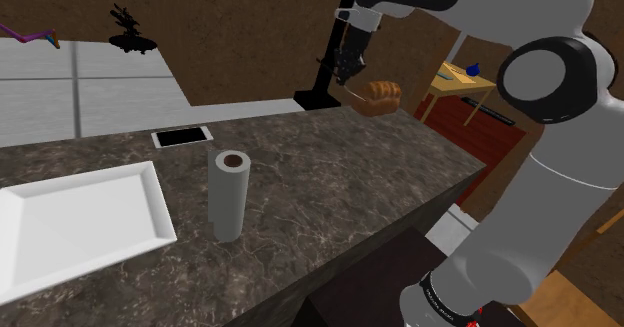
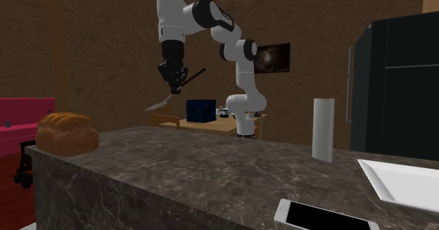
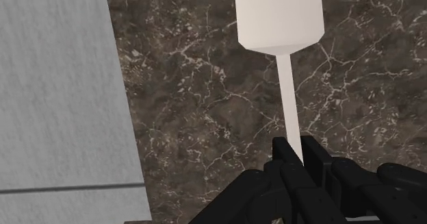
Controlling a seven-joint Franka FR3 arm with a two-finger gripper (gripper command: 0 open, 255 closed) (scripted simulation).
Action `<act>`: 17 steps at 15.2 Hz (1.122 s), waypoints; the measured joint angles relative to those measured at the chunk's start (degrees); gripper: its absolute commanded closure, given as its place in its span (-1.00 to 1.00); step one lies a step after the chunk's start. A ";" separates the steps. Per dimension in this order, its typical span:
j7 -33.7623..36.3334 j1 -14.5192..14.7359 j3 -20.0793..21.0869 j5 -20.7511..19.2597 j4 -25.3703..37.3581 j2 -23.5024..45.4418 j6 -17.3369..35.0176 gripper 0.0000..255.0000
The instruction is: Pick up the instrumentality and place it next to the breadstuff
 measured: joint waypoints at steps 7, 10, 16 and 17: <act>-8.30 -4.48 -3.75 -0.84 -5.53 -4.53 0.48 1.00; -12.00 -6.45 -5.42 -0.95 -6.41 -5.06 0.60 1.00; -20.16 -10.86 -9.20 -0.89 -6.48 -5.01 0.10 1.00; -21.30 -11.51 -9.72 -0.74 -5.87 -4.64 -0.25 1.00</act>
